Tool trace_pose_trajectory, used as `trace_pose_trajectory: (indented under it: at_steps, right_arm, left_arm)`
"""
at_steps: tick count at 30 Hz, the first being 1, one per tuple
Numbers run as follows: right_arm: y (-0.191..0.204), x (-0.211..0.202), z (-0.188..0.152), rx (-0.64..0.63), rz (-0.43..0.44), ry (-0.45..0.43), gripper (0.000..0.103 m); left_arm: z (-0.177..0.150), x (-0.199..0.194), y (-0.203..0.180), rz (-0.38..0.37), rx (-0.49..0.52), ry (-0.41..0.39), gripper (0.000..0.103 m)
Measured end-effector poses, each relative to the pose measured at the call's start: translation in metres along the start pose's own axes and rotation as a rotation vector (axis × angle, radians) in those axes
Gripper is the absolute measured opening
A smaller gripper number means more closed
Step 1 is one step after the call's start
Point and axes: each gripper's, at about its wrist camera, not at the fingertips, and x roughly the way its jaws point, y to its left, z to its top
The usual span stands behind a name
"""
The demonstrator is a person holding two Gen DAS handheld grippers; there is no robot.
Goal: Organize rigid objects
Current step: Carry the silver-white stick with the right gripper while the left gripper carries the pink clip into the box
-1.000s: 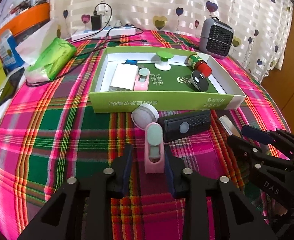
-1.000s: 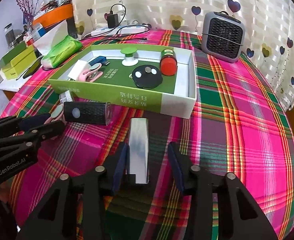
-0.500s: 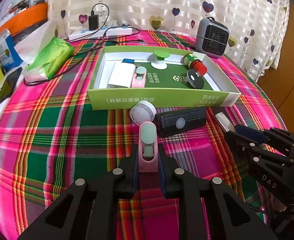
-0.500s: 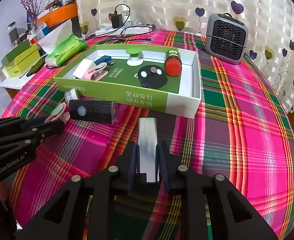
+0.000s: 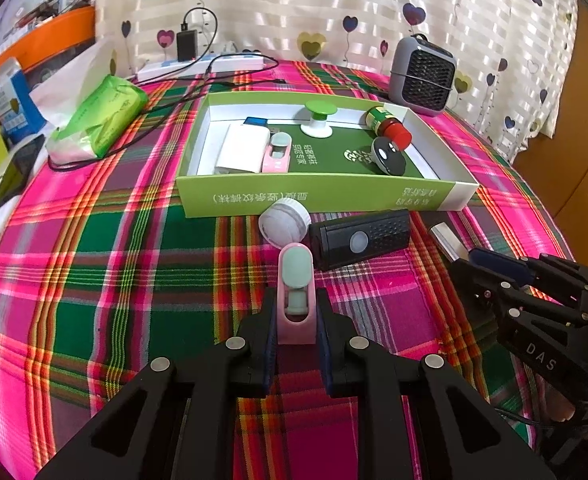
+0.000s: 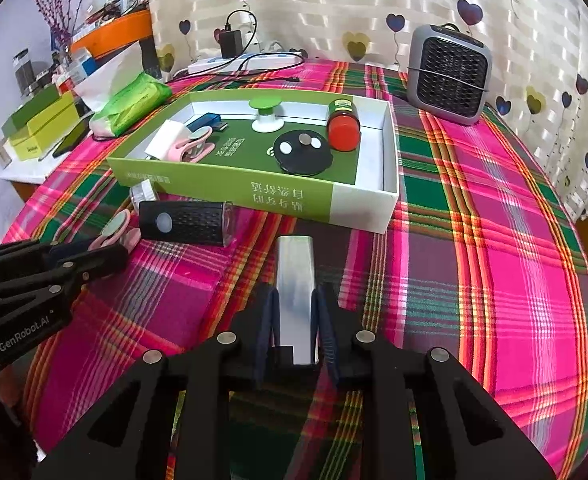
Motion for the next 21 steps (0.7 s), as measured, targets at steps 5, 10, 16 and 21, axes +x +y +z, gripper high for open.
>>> trace_pose_trajectory:
  at_steps: [5, 10, 16, 21]
  right_arm:
    - [-0.004, -0.002, 0.0, 0.022, 0.004, -0.002, 0.024]
    - [-0.002, -0.006, 0.001, 0.03, 0.025, -0.014, 0.024]
    - [-0.001, -0.009, 0.004, 0.034, 0.03, -0.025, 0.024]
    - [-0.002, -0.014, 0.008, 0.047, 0.039, -0.035, 0.024]
  left_arm:
    - [0.0, -0.003, -0.001, -0.006, 0.002, -0.01, 0.017]
    - [0.0, -0.007, -0.001, -0.015, -0.001, -0.018, 0.017]
    - [0.003, -0.014, -0.002, -0.024, 0.009, -0.031, 0.017]
    - [0.009, -0.019, -0.002, -0.03, 0.012, -0.043, 0.017]
